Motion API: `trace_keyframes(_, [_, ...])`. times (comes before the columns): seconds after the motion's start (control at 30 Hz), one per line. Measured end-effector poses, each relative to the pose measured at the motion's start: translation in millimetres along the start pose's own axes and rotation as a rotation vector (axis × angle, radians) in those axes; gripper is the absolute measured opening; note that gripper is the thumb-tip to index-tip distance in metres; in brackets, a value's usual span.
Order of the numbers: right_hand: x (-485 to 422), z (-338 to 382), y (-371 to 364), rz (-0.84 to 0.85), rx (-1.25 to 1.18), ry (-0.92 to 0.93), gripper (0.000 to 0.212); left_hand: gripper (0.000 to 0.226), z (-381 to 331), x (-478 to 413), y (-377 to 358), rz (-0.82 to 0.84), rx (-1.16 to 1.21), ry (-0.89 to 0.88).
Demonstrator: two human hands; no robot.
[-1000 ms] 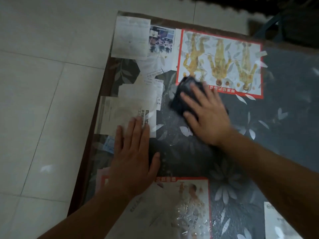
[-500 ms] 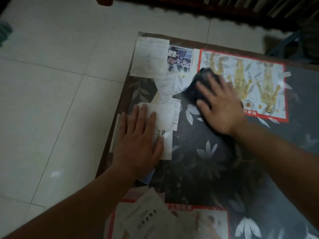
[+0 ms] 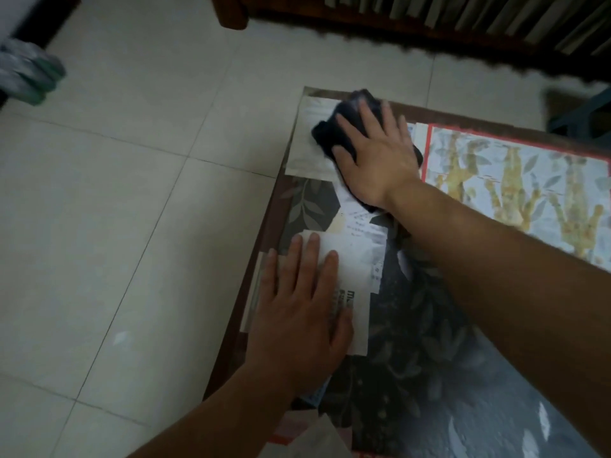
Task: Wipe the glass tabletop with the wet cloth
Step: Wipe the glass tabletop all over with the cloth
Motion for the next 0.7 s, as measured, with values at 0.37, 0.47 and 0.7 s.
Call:
trace_keyframes(0.37, [-9.5, -10.5, 4.8, 0.009, 0.004, -0.069, 0.067, 0.072, 0.4, 1.4, -1.2, 0.011, 0.001, 0.011])
trace_keyframes(0.47, [-35.4, 36.9, 5.6, 0.008, 0.04, 0.099, 0.062, 0.072, 2.3, 1.2, -2.1, 0.015, -0.001, 0.015])
trace_keyframes(0.7, [24.9, -87.4, 7.6, -0.038, 0.02, -0.102, 0.066, 0.071, 2.1, 3.0, -1.4, 0.029, 0.002, 0.016])
Point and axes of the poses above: each hand's wrist, its own x-axis away from the middle knuckle, its own y-axis out of the back of the hand, z = x × y, the point moved 6 cm from there along -x, towards the middle knuckle, and after that the axes turned 10 degrees about z, right-handed, at the moved point
